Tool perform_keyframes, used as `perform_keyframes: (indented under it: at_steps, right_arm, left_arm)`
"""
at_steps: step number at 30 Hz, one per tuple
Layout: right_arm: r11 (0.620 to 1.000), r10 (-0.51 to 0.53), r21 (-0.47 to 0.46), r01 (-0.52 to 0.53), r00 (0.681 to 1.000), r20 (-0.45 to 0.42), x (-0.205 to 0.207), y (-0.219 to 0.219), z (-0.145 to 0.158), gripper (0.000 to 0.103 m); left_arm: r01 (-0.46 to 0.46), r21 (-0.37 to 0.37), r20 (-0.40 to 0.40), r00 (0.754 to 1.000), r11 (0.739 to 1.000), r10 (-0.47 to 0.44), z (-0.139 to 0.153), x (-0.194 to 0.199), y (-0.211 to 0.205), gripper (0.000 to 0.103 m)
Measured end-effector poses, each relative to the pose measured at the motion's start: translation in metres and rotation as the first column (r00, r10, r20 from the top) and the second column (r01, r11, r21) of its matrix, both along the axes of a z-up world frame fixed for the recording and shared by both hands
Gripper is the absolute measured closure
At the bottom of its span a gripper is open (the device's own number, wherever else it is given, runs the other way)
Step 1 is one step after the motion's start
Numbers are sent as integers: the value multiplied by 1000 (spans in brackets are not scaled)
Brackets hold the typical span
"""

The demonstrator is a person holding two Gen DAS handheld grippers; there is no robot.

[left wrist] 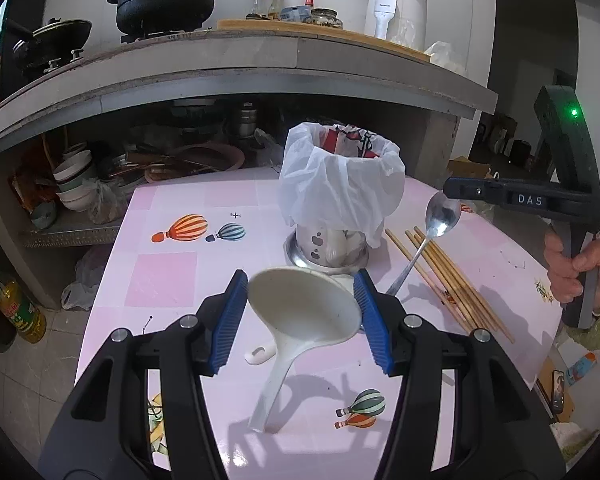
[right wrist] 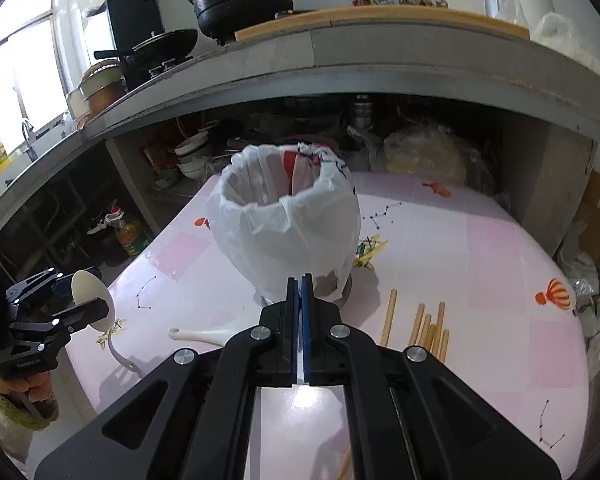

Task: Organize utensils
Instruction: 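Lift the steel spoon with the right gripper above the bagged holder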

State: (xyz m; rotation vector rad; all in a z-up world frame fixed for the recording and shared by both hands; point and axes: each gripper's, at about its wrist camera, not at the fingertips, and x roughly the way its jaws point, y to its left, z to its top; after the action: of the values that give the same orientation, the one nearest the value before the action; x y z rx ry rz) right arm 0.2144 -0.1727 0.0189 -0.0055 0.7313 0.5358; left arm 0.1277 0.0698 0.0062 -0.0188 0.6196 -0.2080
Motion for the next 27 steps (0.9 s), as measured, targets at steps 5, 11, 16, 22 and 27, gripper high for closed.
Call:
perform_keyframes:
  at_steps: [5, 11, 16, 22, 27]
  right_arm:
    - [1000, 5, -9, -4, 1000, 18, 0, 0, 10, 101]
    - [1000, 23, -22, -22, 998, 56, -3, 0, 28, 101]
    - [999, 45, -27, -43, 995, 93, -8, -2, 53, 101]
    - [996, 90, 5, -91, 988, 125, -13, -8, 90, 101]
    - [990, 115, 67, -126, 981, 153, -7, -17, 130, 101]
  left_arm:
    - [-2, 1, 5, 1000, 1000, 2, 2, -1, 0, 51]
    - [-2, -1, 10, 1000, 1000, 2, 4, -1, 2, 51]
    - [-3, -3, 20, 1000, 1000, 3, 8, -3, 3, 51]
    - [-4, 5, 54, 999, 1000, 4, 22, -6, 6, 51]
    - [-8, 12, 76, 997, 1000, 7, 32, -7, 8, 51]
